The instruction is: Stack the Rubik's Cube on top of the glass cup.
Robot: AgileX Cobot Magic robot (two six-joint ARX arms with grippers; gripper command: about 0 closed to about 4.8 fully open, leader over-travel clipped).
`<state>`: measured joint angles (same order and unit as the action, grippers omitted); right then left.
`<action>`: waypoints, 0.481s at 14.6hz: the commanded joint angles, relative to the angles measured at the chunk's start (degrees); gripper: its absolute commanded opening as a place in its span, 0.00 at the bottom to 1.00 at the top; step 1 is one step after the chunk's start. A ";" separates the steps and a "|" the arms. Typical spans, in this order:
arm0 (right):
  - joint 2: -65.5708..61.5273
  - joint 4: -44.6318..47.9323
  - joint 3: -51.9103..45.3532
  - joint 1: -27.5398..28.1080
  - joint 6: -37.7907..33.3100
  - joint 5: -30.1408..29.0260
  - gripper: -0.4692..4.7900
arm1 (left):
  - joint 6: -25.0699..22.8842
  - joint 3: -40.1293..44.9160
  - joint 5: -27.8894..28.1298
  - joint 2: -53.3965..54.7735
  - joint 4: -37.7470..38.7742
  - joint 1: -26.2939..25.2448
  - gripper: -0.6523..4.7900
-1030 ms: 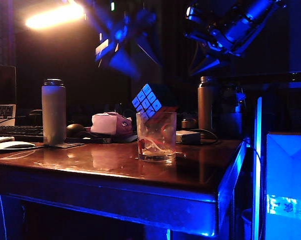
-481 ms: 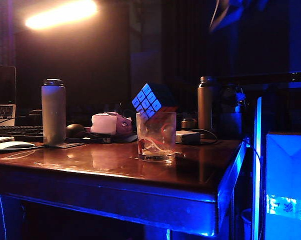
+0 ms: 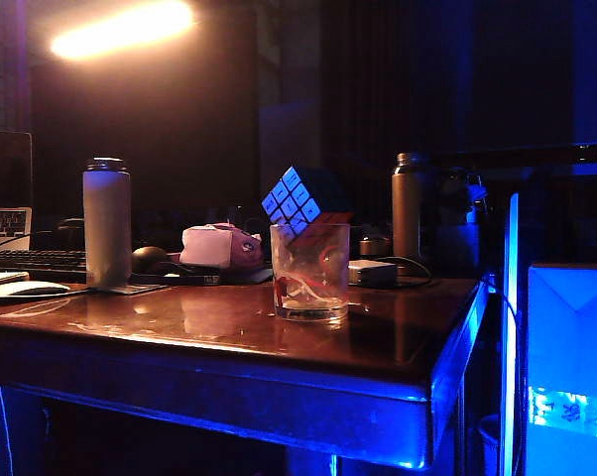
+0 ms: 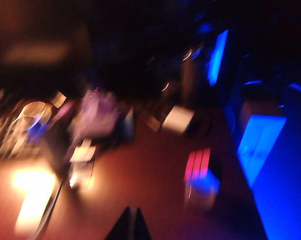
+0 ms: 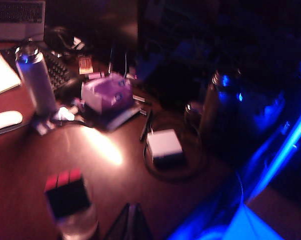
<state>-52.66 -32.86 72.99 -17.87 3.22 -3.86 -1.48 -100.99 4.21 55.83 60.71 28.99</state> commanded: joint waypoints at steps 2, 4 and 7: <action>11.52 2.01 -15.78 -0.17 -0.46 0.28 0.09 | 3.89 19.06 1.14 -18.14 1.68 0.07 0.11; 19.43 9.44 -26.34 -0.15 -3.23 0.33 0.09 | 5.66 37.44 0.70 -31.12 -5.99 0.07 0.11; 32.92 17.29 -39.17 -0.15 -3.26 0.79 0.09 | 6.40 59.45 -5.68 -45.92 -21.92 0.07 0.11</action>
<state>-21.39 -18.13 34.74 -18.00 0.25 -3.68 4.67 -44.38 0.86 11.60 44.49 29.02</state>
